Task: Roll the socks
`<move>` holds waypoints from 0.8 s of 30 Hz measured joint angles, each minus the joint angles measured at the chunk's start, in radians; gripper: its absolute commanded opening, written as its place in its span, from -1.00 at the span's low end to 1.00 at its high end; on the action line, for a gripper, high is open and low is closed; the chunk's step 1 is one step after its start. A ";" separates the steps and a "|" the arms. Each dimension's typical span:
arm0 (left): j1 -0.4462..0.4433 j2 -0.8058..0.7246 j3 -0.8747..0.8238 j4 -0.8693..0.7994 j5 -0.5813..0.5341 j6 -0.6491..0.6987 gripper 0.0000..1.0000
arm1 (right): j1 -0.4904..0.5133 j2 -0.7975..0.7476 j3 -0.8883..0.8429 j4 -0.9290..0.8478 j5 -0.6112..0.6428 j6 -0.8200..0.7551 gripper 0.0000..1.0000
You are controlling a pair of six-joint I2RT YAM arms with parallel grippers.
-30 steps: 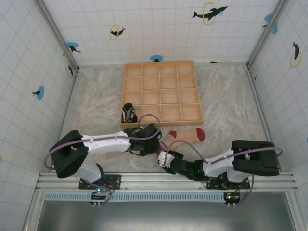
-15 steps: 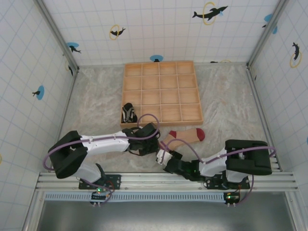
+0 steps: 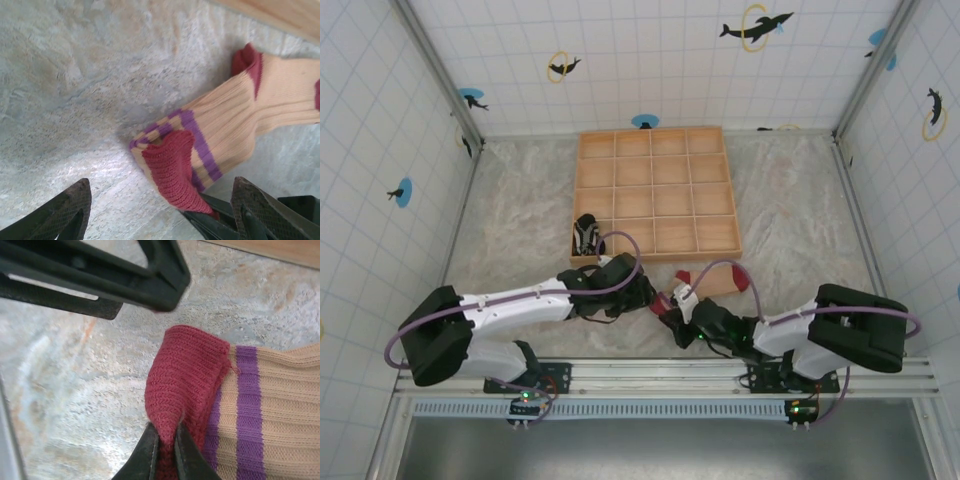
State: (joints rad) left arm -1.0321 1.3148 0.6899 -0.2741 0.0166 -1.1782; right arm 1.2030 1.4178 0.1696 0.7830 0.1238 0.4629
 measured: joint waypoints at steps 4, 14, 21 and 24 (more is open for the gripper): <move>-0.038 -0.007 -0.014 0.036 -0.036 0.002 0.35 | -0.072 -0.011 -0.070 0.098 -0.102 0.142 -1.00; -0.097 0.013 -0.058 0.143 -0.082 0.003 0.11 | -0.156 -0.042 -0.156 0.212 -0.173 0.414 -1.00; -0.122 0.071 -0.058 0.188 -0.082 0.002 0.01 | -0.174 -0.129 -0.156 0.143 -0.115 0.579 -1.00; -0.128 0.088 -0.058 0.209 -0.081 0.000 -0.02 | -0.186 -0.156 -0.156 0.086 -0.098 0.616 -1.00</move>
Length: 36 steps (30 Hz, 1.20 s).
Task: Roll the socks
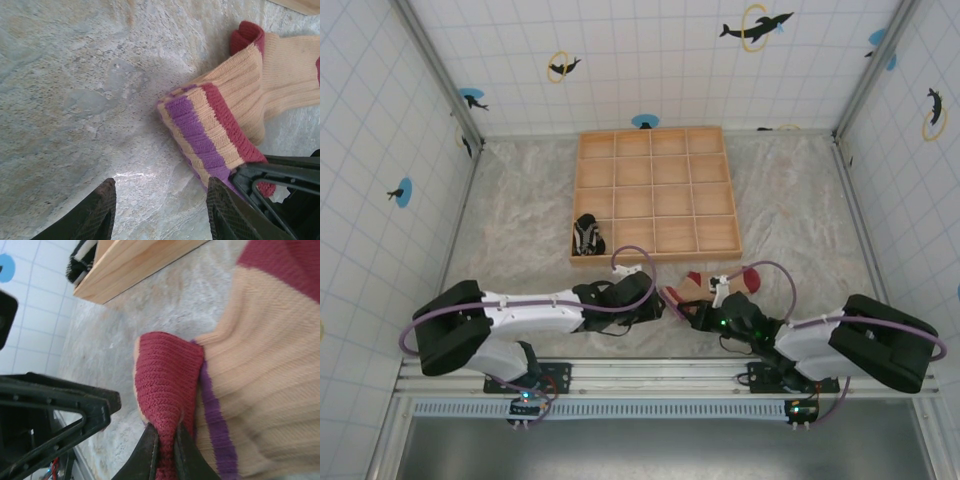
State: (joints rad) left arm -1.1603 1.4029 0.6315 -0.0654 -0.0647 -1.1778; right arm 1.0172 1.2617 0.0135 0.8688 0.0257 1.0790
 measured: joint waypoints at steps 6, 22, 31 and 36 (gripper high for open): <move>0.000 0.027 0.000 0.030 0.000 0.000 -0.06 | -0.018 0.006 0.000 -0.051 -0.002 0.035 -1.00; -0.004 0.144 0.000 0.181 -0.018 0.000 0.05 | -0.023 0.044 0.000 -0.030 -0.026 0.072 -1.00; -0.005 0.221 0.013 0.294 -0.057 -0.005 -0.17 | -0.034 0.053 0.000 -0.024 -0.039 0.071 -1.00; -0.006 0.250 0.026 0.310 -0.072 -0.018 -0.62 | -0.046 0.065 0.000 -0.008 -0.056 0.065 -1.00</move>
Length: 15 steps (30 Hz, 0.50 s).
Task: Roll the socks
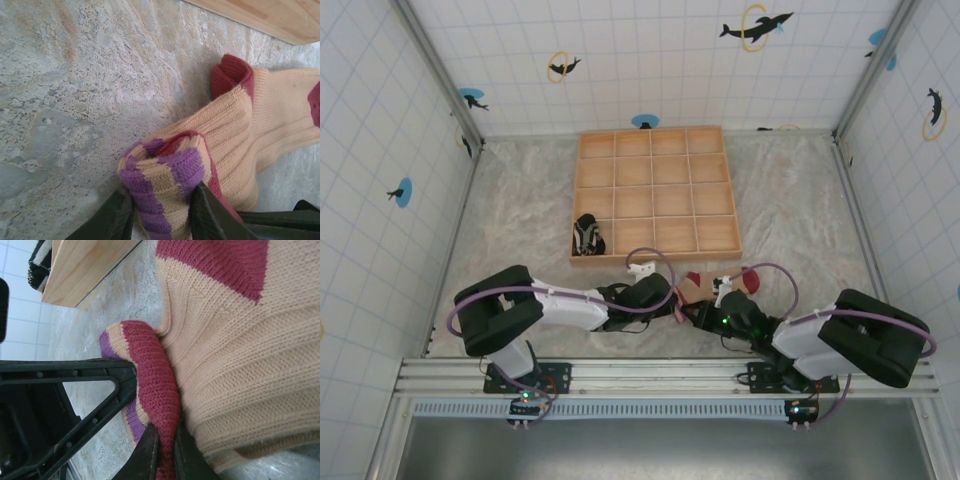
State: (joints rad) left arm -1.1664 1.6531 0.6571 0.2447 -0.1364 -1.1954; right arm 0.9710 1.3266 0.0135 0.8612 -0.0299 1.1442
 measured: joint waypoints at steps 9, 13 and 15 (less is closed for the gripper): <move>0.000 0.011 0.069 -0.121 -0.011 -0.036 -1.00 | -0.021 -0.065 0.000 -0.060 -0.044 -0.097 -0.10; 0.001 -0.006 0.089 -0.211 -0.015 -0.047 -1.00 | 0.002 -0.184 0.008 -0.180 -0.049 -0.203 0.23; 0.002 -0.027 0.097 -0.278 -0.019 -0.060 -1.00 | 0.019 -0.245 0.016 -0.249 -0.043 -0.275 0.31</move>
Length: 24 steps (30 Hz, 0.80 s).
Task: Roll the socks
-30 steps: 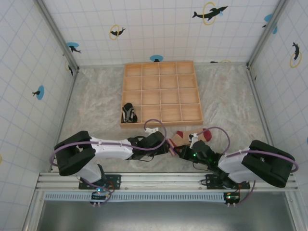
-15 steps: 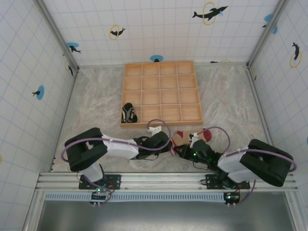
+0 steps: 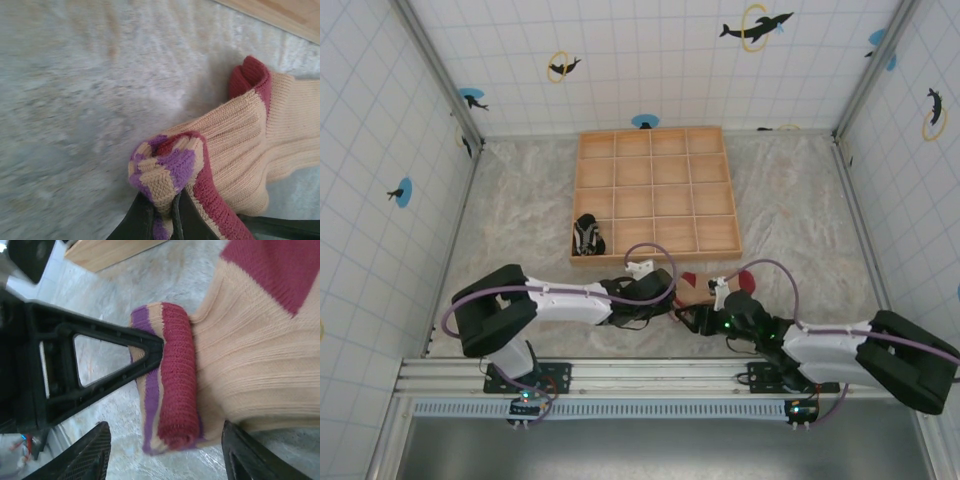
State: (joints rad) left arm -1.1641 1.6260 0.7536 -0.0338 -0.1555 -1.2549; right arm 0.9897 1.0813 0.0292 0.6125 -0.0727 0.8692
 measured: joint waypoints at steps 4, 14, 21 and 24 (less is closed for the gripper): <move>0.000 -0.029 0.015 -0.115 -0.008 -0.016 -1.00 | 0.055 -0.088 0.003 -0.105 0.037 -0.137 0.35; 0.015 -0.086 0.010 -0.244 0.021 -0.054 -1.00 | 0.369 -0.108 0.060 -0.175 0.344 -0.552 0.39; 0.035 -0.090 0.007 -0.243 0.055 -0.059 -1.00 | 0.470 0.077 0.113 -0.086 0.485 -0.779 0.35; 0.045 -0.094 0.005 -0.241 0.072 -0.060 -1.00 | 0.494 0.148 0.140 -0.036 0.513 -0.847 0.31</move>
State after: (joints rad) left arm -1.1191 1.5322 0.7586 -0.2749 -0.0837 -1.3144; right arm 1.4841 1.2293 0.1692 0.5762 0.4408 0.0219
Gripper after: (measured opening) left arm 0.092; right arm 0.667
